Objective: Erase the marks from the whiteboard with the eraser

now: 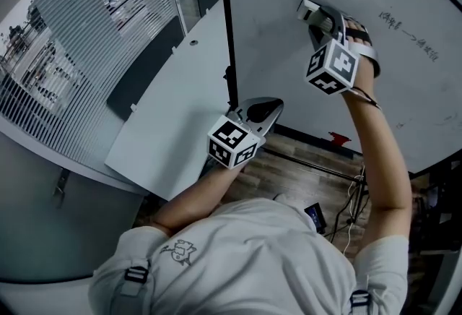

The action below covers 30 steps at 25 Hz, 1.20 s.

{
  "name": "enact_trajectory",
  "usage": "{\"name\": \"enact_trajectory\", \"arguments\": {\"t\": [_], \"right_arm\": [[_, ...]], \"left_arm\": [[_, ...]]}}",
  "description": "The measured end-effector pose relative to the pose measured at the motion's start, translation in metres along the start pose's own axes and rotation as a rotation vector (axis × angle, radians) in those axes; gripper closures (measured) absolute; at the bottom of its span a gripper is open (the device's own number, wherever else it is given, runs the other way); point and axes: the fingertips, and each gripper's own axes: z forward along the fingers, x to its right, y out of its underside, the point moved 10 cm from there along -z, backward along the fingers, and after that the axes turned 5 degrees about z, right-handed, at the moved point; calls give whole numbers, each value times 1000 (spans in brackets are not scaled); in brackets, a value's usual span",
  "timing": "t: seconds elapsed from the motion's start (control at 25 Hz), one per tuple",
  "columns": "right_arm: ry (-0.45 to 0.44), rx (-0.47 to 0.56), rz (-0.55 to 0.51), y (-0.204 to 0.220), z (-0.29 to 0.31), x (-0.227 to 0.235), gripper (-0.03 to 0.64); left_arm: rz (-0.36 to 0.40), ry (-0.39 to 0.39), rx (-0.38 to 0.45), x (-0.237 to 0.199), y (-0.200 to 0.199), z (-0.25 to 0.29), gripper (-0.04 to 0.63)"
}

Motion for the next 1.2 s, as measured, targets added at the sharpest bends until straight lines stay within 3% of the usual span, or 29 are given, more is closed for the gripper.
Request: {"name": "enact_trajectory", "arguments": {"t": [0.36,0.64,1.0,1.2], "right_arm": [[-166,167,454,2,-53,-9,383],[-264,188,672,14,-98,-55,383],[-245,236,940,50,-172,-102,383],[-257,263,1092,78,-229,-130,383]], "left_arm": [[-4,17,-1,4,-1,-19,591],[-20,54,-5,17,-1,-32,591],[-24,75,31,49,-7,-42,591],[-31,76,52,88,-12,-42,591]]}}
